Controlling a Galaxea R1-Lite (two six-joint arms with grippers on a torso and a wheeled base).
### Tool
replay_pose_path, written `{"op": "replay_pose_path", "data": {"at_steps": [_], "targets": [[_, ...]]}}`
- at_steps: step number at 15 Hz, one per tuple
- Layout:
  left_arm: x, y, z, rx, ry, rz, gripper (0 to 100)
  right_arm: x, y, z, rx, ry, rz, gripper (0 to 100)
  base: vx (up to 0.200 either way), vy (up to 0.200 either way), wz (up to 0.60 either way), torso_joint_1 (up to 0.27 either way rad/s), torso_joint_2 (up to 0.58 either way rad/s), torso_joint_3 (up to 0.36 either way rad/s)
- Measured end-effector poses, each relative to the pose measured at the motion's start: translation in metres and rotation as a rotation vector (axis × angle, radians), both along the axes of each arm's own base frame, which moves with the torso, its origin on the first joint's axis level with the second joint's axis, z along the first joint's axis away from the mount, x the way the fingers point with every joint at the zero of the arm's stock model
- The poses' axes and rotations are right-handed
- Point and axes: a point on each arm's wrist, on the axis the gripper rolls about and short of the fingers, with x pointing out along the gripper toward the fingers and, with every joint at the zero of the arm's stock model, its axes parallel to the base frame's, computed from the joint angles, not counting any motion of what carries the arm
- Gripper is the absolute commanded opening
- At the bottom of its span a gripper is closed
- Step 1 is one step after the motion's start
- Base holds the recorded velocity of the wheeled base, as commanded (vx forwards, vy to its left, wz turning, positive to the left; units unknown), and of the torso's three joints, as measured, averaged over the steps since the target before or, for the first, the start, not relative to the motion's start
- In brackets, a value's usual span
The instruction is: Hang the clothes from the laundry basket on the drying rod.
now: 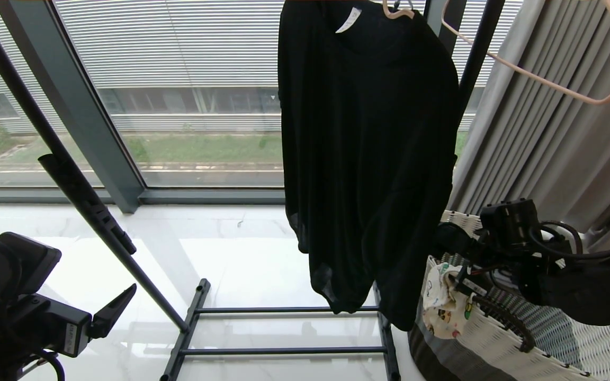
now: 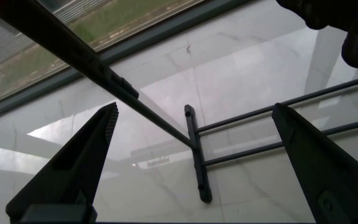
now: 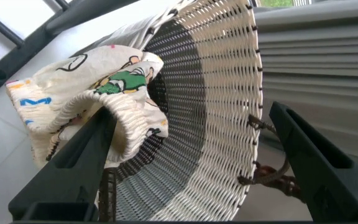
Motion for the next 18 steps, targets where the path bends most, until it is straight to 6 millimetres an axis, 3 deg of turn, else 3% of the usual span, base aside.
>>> {"op": "replay_pose_path", "data": {"at_steps": [1, 2, 6, 11, 13, 18], "targets": [[-0.001, 0.000, 0.000, 0.000, -0.001, 0.000, 100, 0.001, 0.000, -0.002, 0.000, 0.006, -0.002, 100, 0.000, 0.000, 0.00, 0.000, 0.00, 0.000], [-0.002, 0.000, 0.000, 0.000, -0.003, 0.000, 100, 0.001, 0.001, -0.003, 0.000, 0.010, -0.003, 0, 0.000, 0.000, 0.00, 0.000, 0.00, 0.000], [-0.004, 0.001, -0.001, -0.002, -0.005, 0.002, 100, 0.001, 0.004, -0.006, -0.004, 0.019, 0.007, 0, 0.000, 0.000, 0.00, 0.000, 0.00, 0.000], [-0.005, 0.001, -0.003, 0.005, 0.005, 0.000, 100, -0.014, 0.007, 0.010, -0.003, 0.024, 0.041, 0, 0.000, 0.000, 0.00, 0.000, 0.00, 0.000], [-0.006, 0.001, -0.005, 0.006, 0.010, 0.000, 100, -0.033, 0.013, 0.028, -0.010, 0.067, 0.090, 0, 0.000, 0.000, 0.00, 0.000, 0.00, 0.000], [-0.005, 0.000, -0.004, 0.007, 0.010, -0.002, 100, -0.070, 0.043, 0.097, 0.074, 0.030, 0.219, 0, -0.200, 0.000, 0.00, 0.006, 0.00, 0.002]]}}
